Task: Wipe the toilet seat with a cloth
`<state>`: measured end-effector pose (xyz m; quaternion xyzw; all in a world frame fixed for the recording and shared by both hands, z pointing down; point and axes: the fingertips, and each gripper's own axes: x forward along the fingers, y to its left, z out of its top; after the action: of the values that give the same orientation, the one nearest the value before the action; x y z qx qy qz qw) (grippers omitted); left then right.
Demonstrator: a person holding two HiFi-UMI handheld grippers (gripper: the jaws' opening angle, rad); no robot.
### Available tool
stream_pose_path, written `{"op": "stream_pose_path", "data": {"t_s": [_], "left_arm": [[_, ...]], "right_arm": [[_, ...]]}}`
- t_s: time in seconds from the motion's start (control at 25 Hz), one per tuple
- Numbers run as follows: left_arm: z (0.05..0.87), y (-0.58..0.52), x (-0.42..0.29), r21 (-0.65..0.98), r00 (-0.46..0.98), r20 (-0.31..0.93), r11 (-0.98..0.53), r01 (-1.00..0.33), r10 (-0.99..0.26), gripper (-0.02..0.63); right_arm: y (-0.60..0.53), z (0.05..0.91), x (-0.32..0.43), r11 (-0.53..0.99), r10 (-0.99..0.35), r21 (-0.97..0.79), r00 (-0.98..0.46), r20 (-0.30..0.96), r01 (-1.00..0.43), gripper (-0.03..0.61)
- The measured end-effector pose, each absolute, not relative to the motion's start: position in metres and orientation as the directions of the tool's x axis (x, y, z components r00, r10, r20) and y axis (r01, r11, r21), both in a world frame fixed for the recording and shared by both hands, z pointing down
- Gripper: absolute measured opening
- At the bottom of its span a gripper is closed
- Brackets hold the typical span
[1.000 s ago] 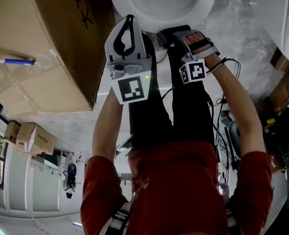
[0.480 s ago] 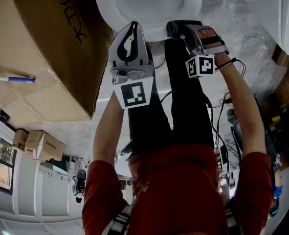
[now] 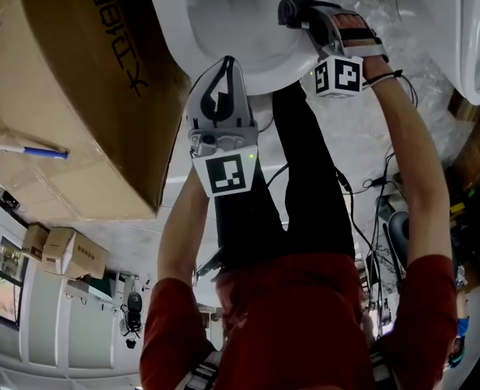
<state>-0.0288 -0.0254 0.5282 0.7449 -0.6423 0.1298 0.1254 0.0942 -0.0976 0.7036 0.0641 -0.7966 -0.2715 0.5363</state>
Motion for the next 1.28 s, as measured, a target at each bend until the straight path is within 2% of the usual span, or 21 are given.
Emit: {"op": "stream_pose_path", "data": {"t_s": [0.28,0.4,0.72,1.0,1.28], "left_arm": [[0.527,-0.039,-0.034,0.013,0.123,0.349,-0.127,-0.992,-0.929,0.012],[0.524,-0.044,-0.036,0.016,0.11,0.345,-0.111,-0.994,-0.932,0.013],[0.508,-0.048,-0.039,-0.003,0.111,0.328,-0.119,-0.993,-0.938,0.013],[0.451,-0.056,-0.053,0.04,0.056,0.281,-0.047,-0.998,-0.958,0.014],[0.357,-0.064,-0.068,0.116,0.02,0.211,0.004,-0.993,-0.977,0.012]], "right_arm": [[-0.196,0.695,0.063,0.804,-0.478,0.579,-0.432,0.765,0.136,0.094],[-0.232,0.686,0.056,0.799,-0.525,0.599,-0.423,0.739,0.055,0.094],[-0.257,0.678,0.05,0.809,-0.553,0.588,-0.363,0.75,-0.018,0.094],[-0.246,0.623,0.05,0.82,-0.566,0.454,-0.375,0.734,-0.348,0.094],[-0.199,0.506,0.055,0.734,-0.618,0.281,-0.435,0.655,-0.619,0.094]]}}
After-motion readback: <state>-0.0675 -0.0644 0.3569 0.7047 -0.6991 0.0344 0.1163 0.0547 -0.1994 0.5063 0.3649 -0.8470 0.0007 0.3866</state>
